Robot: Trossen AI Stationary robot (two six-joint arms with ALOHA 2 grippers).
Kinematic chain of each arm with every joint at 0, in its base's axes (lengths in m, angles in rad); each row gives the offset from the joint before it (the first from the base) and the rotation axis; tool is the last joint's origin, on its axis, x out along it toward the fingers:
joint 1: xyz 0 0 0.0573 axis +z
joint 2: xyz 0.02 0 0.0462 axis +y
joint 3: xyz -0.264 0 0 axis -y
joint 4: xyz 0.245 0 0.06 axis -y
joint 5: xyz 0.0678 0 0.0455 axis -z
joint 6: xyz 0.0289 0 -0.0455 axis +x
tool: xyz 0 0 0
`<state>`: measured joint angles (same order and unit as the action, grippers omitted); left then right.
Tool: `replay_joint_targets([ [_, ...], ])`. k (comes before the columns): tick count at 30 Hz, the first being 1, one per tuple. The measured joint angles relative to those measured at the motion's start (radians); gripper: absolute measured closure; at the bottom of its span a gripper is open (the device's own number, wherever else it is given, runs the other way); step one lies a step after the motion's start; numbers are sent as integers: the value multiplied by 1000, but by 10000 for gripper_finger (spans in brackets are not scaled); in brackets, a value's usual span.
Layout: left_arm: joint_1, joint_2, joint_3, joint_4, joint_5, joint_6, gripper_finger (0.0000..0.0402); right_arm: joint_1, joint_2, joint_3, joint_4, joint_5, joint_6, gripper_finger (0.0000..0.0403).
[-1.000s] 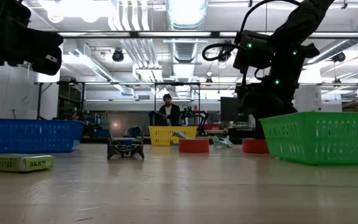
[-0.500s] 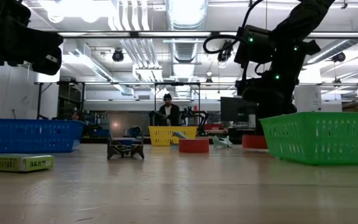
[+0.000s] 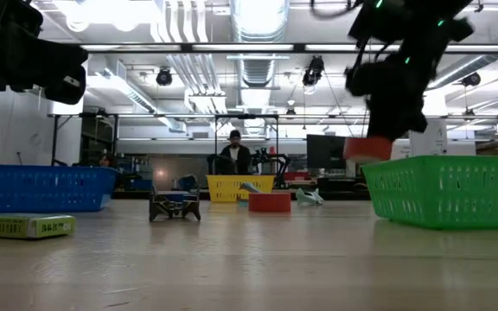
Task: Pick and place Stapler, Stapler remover, tape
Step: Put the right orange tape into the green bin
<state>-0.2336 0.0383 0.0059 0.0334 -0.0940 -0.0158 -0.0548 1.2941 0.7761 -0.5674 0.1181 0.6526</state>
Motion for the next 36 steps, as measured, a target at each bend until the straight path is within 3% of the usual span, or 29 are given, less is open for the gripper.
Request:
replay_joint_targets([
  [8,0,0,0,0,0,0,376,214,-150,0,-56,5,209,363],
  [17,0,0,0,0,0,0,376,435,-95,0,-189,61,494,362],
  [23,0,0,0,0,0,0,376,478,-10,0,-269,71,610,357],
  [36,0,0,0,0,0,0,376,491,112,0,-257,60,624,347],
])
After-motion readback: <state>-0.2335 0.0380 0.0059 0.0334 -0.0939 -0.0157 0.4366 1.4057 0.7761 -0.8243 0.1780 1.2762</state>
